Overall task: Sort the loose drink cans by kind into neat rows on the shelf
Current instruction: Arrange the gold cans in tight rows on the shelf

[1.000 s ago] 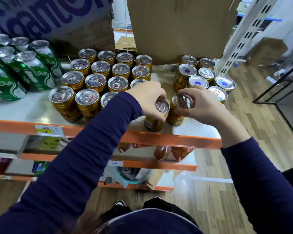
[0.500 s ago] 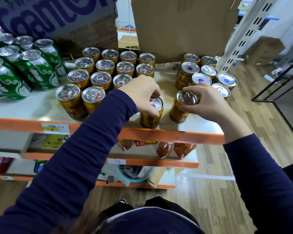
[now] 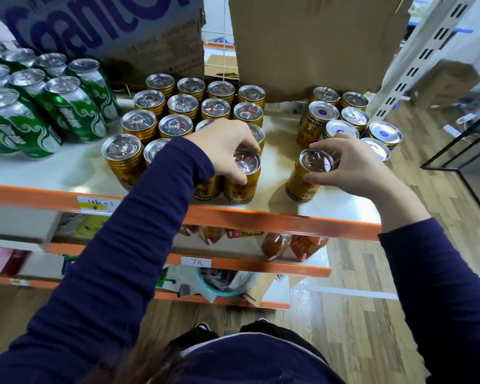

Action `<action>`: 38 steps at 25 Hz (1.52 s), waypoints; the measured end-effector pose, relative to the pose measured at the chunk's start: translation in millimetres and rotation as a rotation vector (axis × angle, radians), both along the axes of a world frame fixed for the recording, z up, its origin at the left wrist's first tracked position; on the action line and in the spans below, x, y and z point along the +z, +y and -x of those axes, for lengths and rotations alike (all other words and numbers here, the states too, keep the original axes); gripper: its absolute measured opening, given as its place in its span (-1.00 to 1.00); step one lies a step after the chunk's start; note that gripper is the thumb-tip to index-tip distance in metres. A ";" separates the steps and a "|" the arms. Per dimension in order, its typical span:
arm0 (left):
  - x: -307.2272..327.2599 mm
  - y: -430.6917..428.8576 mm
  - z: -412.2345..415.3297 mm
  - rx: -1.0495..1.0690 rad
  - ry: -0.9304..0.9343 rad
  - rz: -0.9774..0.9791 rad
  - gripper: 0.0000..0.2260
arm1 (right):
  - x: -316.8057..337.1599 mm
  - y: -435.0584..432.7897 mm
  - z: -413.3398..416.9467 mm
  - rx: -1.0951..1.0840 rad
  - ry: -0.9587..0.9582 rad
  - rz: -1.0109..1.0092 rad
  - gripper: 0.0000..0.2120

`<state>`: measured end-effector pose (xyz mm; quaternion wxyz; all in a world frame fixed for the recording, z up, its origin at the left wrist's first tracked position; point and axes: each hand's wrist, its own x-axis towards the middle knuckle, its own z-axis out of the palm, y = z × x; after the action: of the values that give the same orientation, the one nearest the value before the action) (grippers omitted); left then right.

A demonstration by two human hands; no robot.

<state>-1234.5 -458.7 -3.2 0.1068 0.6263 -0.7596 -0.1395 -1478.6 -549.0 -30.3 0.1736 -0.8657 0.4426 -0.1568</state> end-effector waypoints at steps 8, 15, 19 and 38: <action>-8.0 -9.2 4.7 0.131 0.102 0.215 -0.72 | 9.5 3.2 -0.2 0.059 0.096 -0.001 -0.40; -32.4 -24.3 2.8 0.320 -0.071 0.210 -0.61 | 36.3 -16.9 -18.8 0.150 0.232 -0.001 -0.50; -36.6 -28.3 1.0 0.331 -0.063 0.208 -0.60 | 40.8 -60.1 -55.7 0.020 0.084 0.026 -0.51; -43.5 -30.6 -2.6 0.342 -0.040 0.231 -0.59 | 7.4 -148.7 -127.8 -0.012 0.082 -0.099 -0.42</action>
<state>-1231.9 -489.3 -46.7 0.1849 0.7325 -0.6549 -0.0190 -1350.7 -697.7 -22.8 0.1968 -0.8591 0.4617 -0.1001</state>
